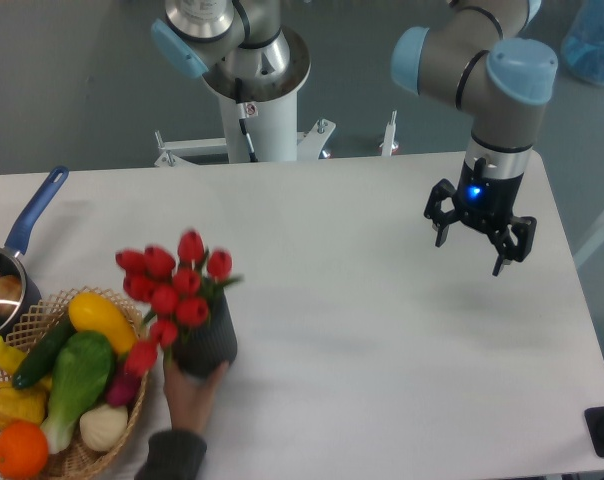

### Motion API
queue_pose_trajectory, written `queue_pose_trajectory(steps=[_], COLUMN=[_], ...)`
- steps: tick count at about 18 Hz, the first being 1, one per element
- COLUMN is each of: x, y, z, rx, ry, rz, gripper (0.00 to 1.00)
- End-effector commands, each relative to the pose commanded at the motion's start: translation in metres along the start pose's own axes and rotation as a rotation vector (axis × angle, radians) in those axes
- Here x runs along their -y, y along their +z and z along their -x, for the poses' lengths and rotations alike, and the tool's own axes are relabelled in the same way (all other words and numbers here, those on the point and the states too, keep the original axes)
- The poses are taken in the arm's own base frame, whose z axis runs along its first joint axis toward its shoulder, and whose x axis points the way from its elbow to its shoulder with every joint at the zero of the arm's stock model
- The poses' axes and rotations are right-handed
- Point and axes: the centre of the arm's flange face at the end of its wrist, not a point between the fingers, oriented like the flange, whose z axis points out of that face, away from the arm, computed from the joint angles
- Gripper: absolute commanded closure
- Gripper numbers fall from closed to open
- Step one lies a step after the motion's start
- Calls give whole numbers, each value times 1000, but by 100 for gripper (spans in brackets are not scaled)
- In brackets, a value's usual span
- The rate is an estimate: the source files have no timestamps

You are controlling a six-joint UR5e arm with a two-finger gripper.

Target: Pick up the flowers from the vase

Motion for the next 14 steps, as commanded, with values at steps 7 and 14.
queue_pose_trajectory(steps=[7,14], x=[1,27], y=[5,8], z=[-6,-30], rx=[-13,-39], ry=[-22,-48], rz=[-2,-235], gripper=[0,0])
